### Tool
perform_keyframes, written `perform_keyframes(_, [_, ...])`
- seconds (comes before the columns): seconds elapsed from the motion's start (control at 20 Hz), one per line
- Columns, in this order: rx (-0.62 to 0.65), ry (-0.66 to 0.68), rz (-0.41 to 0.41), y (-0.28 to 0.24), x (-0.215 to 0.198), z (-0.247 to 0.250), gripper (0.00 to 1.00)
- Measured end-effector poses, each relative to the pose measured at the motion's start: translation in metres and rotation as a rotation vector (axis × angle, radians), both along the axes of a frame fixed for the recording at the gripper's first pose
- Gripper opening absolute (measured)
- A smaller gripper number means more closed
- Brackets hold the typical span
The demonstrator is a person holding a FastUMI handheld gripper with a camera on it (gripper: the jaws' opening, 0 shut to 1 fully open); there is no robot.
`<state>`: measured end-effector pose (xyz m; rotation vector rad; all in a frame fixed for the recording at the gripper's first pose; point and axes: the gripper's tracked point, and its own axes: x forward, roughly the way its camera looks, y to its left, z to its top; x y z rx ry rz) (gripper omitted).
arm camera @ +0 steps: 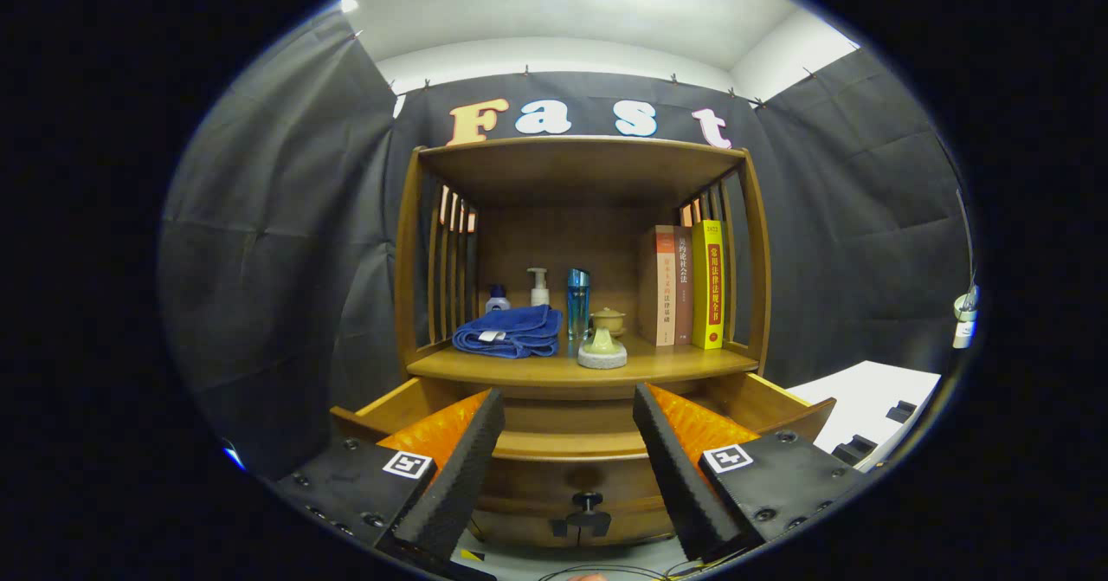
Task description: Pull open the drawer, take out the items inside it, and place them on the countertop above the cabinet.
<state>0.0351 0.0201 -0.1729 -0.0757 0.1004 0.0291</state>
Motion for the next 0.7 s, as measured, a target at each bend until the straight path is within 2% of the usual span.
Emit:
perform_keyframes(0.2, [0.039, 0.036, -0.006, 0.007, -0.021, -0.028, 0.98])
perform_keyframes(0.4, [0.008, -0.007, -0.029, -0.007, -0.029, -0.04, 0.97])
perform_keyframes(0.7, [0.036, 0.033, -0.007, -0.004, -0.033, -0.069, 0.97])
